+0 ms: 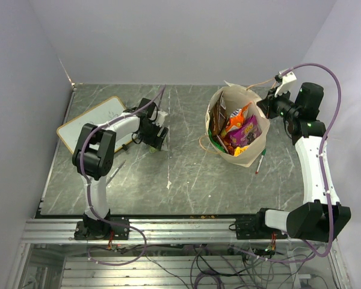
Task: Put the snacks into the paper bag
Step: Pick up the snack from the center of the board.
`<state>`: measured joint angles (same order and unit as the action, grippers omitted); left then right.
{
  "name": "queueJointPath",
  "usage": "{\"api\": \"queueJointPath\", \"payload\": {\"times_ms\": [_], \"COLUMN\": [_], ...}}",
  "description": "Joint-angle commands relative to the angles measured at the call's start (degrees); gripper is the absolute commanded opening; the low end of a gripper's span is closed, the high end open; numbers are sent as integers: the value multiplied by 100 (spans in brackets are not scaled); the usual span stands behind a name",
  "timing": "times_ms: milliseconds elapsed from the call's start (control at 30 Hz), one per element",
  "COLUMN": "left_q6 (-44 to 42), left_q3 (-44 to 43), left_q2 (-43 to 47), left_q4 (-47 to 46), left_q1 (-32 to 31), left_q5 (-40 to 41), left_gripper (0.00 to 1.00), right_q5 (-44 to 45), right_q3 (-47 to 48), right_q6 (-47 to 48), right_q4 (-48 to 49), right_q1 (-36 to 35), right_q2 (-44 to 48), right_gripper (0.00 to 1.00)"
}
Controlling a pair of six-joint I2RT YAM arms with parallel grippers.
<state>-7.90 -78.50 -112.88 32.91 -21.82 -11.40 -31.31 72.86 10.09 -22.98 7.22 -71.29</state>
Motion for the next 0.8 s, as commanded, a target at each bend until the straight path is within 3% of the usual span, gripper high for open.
{"api": "queueJointPath", "payload": {"times_ms": [0,767], "left_q6": [98,-133], "left_q3": [19,-22], "left_q2": [-199,-395], "left_q4": [-30,234], "left_q1": [38,21], "left_q5": [-437,-420], "left_gripper": [81,22], "right_q5": [-40,-34], "right_q3": [-68,-110], "right_q6": [46,116], "right_q4": [125,150], "right_q1": [33,33], "right_q2": [26,-87], "right_gripper": [0,0]}}
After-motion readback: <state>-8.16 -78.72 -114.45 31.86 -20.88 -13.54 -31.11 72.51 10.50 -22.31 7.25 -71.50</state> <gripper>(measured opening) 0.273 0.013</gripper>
